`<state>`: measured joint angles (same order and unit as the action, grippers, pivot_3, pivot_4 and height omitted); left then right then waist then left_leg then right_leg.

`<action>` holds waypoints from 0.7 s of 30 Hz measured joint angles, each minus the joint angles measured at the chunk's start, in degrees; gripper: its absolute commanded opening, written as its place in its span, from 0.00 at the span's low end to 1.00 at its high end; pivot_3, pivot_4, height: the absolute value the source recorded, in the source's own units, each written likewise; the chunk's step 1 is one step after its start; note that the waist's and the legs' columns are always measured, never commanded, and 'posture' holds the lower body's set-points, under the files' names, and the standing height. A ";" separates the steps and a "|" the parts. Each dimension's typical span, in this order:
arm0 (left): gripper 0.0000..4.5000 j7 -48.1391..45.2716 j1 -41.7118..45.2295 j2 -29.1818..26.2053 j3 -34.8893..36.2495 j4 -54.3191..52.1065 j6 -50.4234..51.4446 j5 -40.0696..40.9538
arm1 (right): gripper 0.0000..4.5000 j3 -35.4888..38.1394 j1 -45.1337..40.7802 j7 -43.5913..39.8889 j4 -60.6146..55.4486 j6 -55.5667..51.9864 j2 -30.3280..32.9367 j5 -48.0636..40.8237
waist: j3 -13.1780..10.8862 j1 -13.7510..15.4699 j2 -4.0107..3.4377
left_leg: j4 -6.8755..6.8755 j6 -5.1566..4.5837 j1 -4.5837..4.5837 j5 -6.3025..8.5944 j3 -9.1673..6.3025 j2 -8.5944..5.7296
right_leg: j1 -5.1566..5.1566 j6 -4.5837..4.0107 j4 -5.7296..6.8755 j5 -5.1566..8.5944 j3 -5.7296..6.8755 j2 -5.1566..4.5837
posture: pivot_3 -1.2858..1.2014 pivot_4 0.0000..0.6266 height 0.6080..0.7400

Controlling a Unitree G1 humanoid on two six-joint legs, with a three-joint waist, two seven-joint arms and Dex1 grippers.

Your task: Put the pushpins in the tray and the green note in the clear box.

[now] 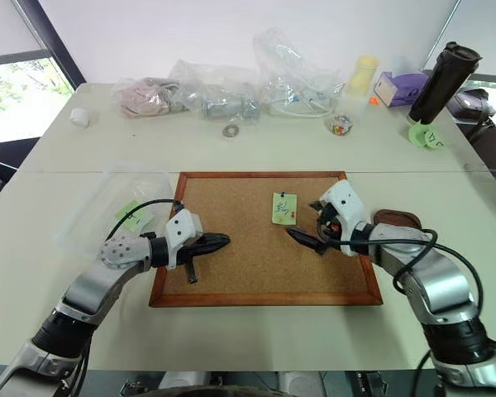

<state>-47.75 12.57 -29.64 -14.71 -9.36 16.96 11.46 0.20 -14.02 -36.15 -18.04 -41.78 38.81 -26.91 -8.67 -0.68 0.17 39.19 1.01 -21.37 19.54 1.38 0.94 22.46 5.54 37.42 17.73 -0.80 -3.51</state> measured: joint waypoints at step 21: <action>0.01 2.80 -3.42 0.82 0.46 -2.48 0.05 -0.83 | 1.00 -8.29 -16.69 4.16 23.26 5.09 -11.13 14.47 | 0.12 -0.37 -0.16 | 0.00 0.11 0.03 -0.06 0.05 0.00 | 0.07 0.00 0.17 0.00 0.00 -0.03 | 0.52 0.24 1.00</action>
<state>-44.95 9.16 -28.82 -14.25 -11.84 17.02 10.63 -8.09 -30.71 -31.99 5.22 -36.69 27.68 -12.44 -8.54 -1.05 0.01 39.19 1.12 -21.34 19.48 1.43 0.94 22.53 5.54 37.58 17.73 -0.80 -3.54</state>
